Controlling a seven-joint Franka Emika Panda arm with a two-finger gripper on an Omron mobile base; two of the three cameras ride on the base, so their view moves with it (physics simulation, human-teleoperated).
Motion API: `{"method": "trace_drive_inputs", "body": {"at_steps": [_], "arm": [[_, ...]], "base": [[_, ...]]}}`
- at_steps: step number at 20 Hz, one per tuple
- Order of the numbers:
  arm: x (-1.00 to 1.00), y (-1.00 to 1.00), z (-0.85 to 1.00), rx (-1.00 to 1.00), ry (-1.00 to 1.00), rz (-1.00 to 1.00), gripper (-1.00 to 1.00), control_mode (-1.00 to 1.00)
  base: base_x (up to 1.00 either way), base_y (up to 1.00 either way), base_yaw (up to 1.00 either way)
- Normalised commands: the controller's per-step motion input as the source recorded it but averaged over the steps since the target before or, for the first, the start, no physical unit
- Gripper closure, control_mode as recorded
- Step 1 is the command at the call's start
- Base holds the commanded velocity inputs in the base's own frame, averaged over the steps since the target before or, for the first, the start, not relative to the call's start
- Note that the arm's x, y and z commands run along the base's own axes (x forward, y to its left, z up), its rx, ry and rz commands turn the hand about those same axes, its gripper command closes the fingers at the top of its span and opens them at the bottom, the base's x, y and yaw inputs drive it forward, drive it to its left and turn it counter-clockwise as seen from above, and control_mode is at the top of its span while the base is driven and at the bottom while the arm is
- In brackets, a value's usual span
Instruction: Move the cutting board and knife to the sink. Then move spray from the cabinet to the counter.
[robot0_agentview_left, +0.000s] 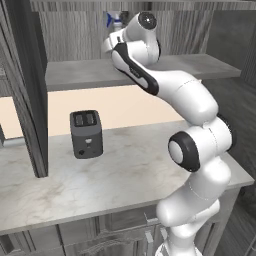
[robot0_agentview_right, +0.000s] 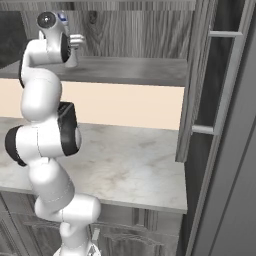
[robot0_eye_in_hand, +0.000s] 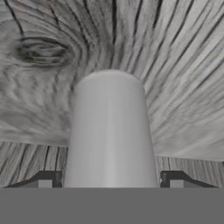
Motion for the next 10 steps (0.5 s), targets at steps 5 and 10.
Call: {"method": "trace_drive_inputs", "body": {"at_steps": [5,10], "arm": [[-0.37,-0.05,0.04,0.0,-0.11,0.0,1.0,-1.0],[-0.48,-0.17,0.13,0.0,-0.09,0.0,1.0,-1.0]], "base": [[0.0,0.0,0.0],[0.0,0.0,0.0]]}}
